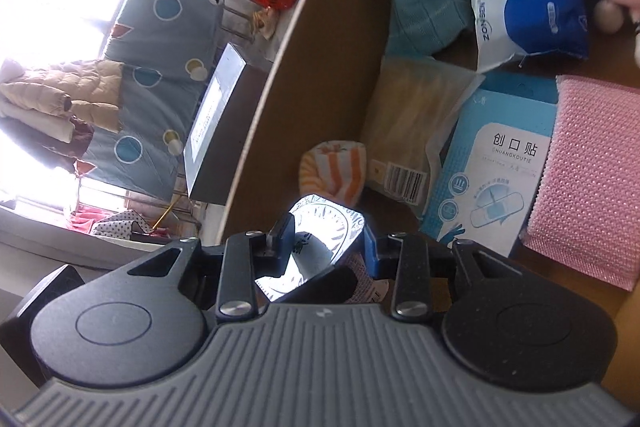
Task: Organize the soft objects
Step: 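Carry the yogurt cup with the right tool into the box and release, then move the left tool to the gold snack box while the right tool reaches the green scrunchie, then close the left tool on the gold box while the right tool grasps the green scrunchie, then lift the gold box with the left tool while the right tool lifts the scrunchie, then lower the gold box into the box and open the left tool while the right tool drops the scrunchie in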
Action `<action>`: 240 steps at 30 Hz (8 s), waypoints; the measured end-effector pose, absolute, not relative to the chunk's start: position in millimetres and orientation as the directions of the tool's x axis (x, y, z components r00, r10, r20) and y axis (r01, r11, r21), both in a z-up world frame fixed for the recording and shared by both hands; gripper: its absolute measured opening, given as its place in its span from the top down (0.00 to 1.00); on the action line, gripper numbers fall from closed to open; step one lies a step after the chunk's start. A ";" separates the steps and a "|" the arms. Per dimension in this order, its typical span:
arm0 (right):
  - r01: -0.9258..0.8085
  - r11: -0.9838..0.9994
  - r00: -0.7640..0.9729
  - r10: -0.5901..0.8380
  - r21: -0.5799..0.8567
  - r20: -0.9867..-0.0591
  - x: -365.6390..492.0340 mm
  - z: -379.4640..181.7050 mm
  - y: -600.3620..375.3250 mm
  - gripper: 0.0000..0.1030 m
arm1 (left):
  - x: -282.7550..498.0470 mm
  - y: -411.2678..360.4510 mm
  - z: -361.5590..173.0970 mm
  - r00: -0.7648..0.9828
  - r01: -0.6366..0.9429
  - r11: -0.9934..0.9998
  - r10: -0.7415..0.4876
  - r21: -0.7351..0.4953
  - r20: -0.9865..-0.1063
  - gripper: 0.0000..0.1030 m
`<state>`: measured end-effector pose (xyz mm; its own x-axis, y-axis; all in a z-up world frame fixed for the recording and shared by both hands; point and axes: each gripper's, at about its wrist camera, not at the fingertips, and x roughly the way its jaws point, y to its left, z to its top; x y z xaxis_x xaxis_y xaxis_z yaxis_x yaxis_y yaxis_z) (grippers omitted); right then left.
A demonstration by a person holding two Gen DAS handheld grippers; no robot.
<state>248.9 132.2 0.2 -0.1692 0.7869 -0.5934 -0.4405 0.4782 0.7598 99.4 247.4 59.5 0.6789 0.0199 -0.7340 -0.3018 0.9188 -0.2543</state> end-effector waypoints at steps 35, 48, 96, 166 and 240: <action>-0.434 0.493 -0.187 0.769 0.754 -0.611 257.5 -9.7 121.7 0.59 | 78.7 218.9 68.1 0.729 -0.225 0.965 0.074 -0.136 -0.681 0.09; -0.475 0.390 -0.019 0.892 0.789 -0.453 216.2 45.4 -1.6 0.55 | 43.9 145.0 99.9 0.837 -0.077 0.991 0.003 -0.113 -0.547 0.06; -0.142 0.742 0.332 0.659 0.655 -0.675 206.6 -71.3 -290.0 0.44 | 123.4 -119.4 -44.1 0.623 0.500 0.865 -0.326 0.041 -0.711 0.06; -0.206 0.870 0.549 0.482 0.449 -0.683 175.7 -37.0 -312.5 0.50 | 88.3 -117.2 -32.4 0.634 0.508 0.859 -0.320 0.066 -0.704 0.25; -0.807 0.412 0.028 0.742 0.423 -0.670 227.7 82.3 40.9 0.74 | 38.3 243.7 89.2 0.786 -0.274 0.954 0.148 -0.125 -0.600 0.14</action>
